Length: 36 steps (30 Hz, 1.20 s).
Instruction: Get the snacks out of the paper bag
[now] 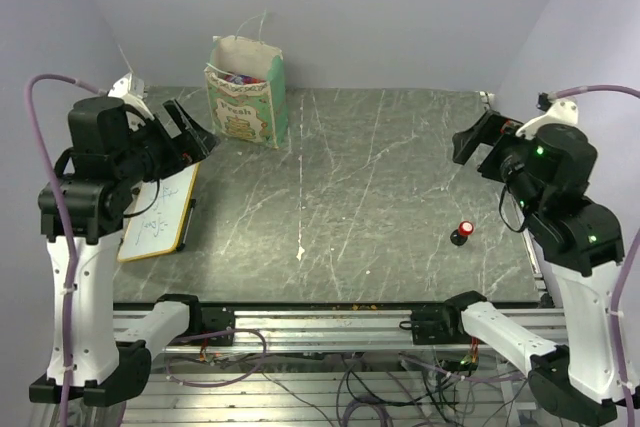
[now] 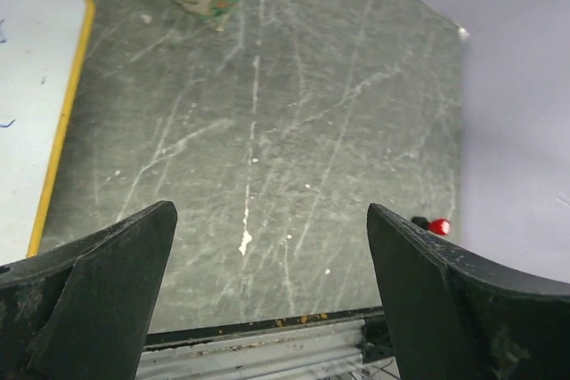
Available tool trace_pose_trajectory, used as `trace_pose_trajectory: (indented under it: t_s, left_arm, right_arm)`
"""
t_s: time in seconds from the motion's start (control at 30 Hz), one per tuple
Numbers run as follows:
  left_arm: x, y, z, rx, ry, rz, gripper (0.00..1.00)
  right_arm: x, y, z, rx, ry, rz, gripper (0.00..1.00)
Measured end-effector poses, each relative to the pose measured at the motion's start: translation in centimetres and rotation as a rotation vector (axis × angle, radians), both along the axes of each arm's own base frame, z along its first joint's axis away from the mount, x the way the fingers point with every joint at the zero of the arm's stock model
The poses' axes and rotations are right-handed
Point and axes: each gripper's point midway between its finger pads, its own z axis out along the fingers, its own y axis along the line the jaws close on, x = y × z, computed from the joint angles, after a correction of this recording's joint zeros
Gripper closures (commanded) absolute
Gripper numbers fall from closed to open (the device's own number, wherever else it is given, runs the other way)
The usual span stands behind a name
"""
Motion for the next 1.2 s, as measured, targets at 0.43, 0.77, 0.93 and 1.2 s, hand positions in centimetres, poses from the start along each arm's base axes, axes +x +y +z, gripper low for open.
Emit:
trace_pose_trajectory:
  t_s: [0.43,0.77,0.93,1.2]
  left_arm:
    - [4.8,1.9,-4.7,0.06,0.01,0.181,0.03]
    - [12.4,1.5,-3.6,-0.07,-0.037,0.273,0.06]
    - [18.4,1.1,-3.2,-0.245,-0.062,0.313,0.11]
    - [27.8,-1.2,-3.2,-0.485,-0.101,0.271,0.34]
  right_arm:
    - [2.5,-0.6,-8.0,-0.072,0.193,-0.045,0.0]
    - [3.6,-0.6,-9.0,-0.066,0.187,-0.051,0.0]
    - [4.0,-0.6,-9.9,-0.067,0.19,-0.055,0.0]
    - [5.0,-0.8,-9.5,-0.085,0.156,-0.068,0.0]
